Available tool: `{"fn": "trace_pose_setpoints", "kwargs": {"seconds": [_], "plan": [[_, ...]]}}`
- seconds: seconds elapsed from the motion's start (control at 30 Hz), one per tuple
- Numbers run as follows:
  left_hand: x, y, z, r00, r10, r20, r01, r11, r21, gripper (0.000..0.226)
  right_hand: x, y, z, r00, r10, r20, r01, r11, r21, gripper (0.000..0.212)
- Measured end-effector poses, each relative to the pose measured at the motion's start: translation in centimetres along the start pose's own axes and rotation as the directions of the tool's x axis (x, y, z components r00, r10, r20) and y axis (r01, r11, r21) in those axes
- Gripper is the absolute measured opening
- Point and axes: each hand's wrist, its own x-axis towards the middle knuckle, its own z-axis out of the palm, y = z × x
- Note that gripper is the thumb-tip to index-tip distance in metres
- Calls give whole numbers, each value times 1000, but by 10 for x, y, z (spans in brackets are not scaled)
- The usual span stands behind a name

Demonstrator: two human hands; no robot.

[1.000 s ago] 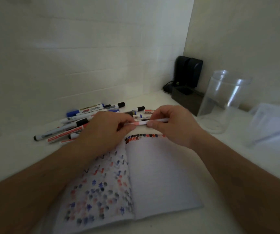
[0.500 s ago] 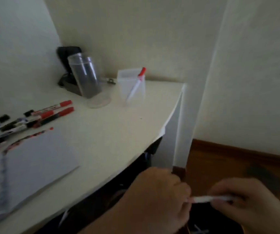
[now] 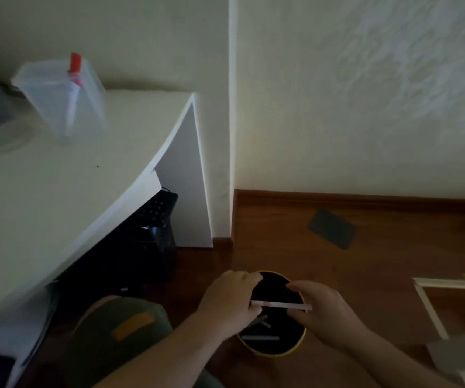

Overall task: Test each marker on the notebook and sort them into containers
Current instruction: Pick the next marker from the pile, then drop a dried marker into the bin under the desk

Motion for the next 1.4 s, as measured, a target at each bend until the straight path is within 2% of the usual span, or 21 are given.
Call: {"fn": "trace_pose_setpoints", "kwargs": {"seconds": [0.07,0.13,0.2,0.3,0.37,0.43,0.5,0.57,0.67,0.73,0.8,0.87,1.03,1.1,1.2,1.33,1.4], "plan": [[-8,-1,-26,997,12,-72,-16,998,-60,45,4,-10,-8,996,-70,-51,67,996,-51,41],[-26,-2,-63,986,49,-158,-61,995,-77,41,10,-40,-20,976,-185,-111,177,981,-81,31],[-57,-2,-109,962,78,-261,-91,995,-40,39,18,-89,-31,909,-360,-210,350,933,-84,21],[-125,-15,-185,884,91,-458,-99,995,6,28,32,-197,-43,694,-634,-340,666,745,-30,13],[-175,-42,-230,814,29,-580,-8,999,40,23,42,-278,-41,535,-767,-355,813,581,-29,12],[-226,-87,-261,737,-86,-671,164,985,54,21,57,-360,-28,410,-862,-298,895,443,-47,12],[-279,-142,-278,639,-222,-736,342,940,13,19,73,-439,-2,341,-922,-182,930,360,-79,17],[-329,-195,-285,515,-367,-775,498,864,-78,13,91,-511,30,323,-945,-53,939,327,-105,21],[-398,-254,-282,336,-575,-746,672,701,-238,8,109,-597,79,333,-934,133,935,308,-177,24],[-435,-278,-276,277,-639,-717,754,608,-250,8,114,-631,106,349,-914,207,932,314,-182,26],[-460,-291,-269,277,-673,-686,811,547,-209,9,115,-645,128,350,-912,214,933,318,-170,22],[-473,-296,-260,306,-693,-653,842,517,-155,11,116,-647,141,345,-923,171,936,324,-140,18],[-473,-301,-250,378,-678,-630,874,486,0,21,113,-646,140,364,-930,49,931,364,0,11],[-472,-303,-248,410,-647,-642,871,488,65,19,109,-643,140,363,-928,81,930,366,30,11],[-474,-306,-243,415,-618,-668,869,486,91,27,107,-643,145,349,-920,180,934,357,12,13],[-473,-308,-242,395,-589,-705,881,460,110,30,107,-644,148,323,-930,174,944,331,18,14],[-475,-309,-245,388,-526,-757,887,435,153,31,109,-643,148,309,-938,156,949,314,14,15]]}}
